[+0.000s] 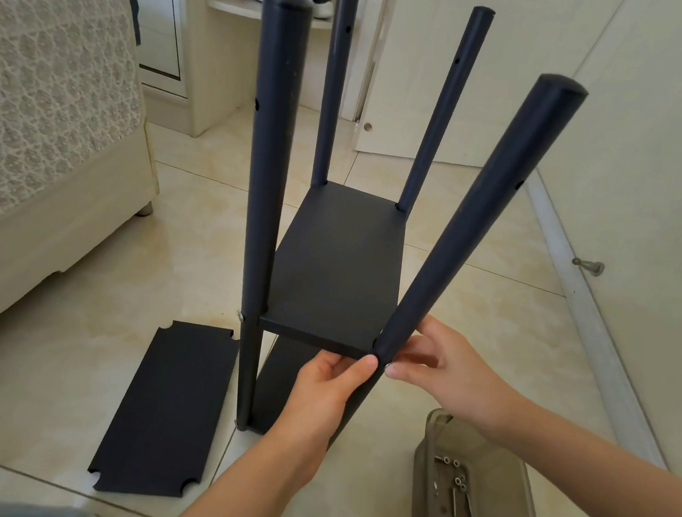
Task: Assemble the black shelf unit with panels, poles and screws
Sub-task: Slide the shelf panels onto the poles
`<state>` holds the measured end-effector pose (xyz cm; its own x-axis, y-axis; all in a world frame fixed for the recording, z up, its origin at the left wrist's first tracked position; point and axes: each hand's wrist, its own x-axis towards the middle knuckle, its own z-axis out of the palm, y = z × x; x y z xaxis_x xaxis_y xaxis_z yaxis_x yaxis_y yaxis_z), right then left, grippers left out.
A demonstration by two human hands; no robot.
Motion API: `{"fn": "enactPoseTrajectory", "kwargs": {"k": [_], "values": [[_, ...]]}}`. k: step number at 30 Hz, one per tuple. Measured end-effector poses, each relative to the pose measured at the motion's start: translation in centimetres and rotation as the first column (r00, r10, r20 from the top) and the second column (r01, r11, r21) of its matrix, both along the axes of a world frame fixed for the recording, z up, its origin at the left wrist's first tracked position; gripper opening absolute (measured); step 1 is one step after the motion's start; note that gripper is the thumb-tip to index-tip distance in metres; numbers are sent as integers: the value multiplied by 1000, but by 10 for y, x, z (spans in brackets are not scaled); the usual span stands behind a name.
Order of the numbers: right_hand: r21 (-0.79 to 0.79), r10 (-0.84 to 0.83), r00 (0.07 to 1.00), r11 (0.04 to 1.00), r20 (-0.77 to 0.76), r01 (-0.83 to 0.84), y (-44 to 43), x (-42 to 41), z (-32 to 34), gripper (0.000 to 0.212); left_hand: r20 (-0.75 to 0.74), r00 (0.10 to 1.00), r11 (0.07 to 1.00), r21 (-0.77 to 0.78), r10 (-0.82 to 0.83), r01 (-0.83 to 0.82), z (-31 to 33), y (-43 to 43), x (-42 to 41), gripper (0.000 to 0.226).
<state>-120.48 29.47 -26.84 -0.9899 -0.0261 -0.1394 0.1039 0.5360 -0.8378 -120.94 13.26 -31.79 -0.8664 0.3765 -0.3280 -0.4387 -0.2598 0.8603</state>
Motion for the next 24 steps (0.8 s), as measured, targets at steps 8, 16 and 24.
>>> {"fn": "enactPoseTrajectory", "kwargs": {"k": [8, 16, 24], "values": [[-46, 21, 999, 999, 43, -19, -5, -6, 0, 44, -119, 993, 967, -251, 5, -35, 5, -14, 1, 11], [-105, 0, 993, 994, 121, 13, -2, -7, 3, 44, -817, 534, 607, -543, -219, -581, 16, -31, 4, 32], [-118, -7, 992, 993, 124, 21, -3, -7, 6, 43, -733, 454, 555, -680, -507, -478, 20, -19, -17, 50]]}}
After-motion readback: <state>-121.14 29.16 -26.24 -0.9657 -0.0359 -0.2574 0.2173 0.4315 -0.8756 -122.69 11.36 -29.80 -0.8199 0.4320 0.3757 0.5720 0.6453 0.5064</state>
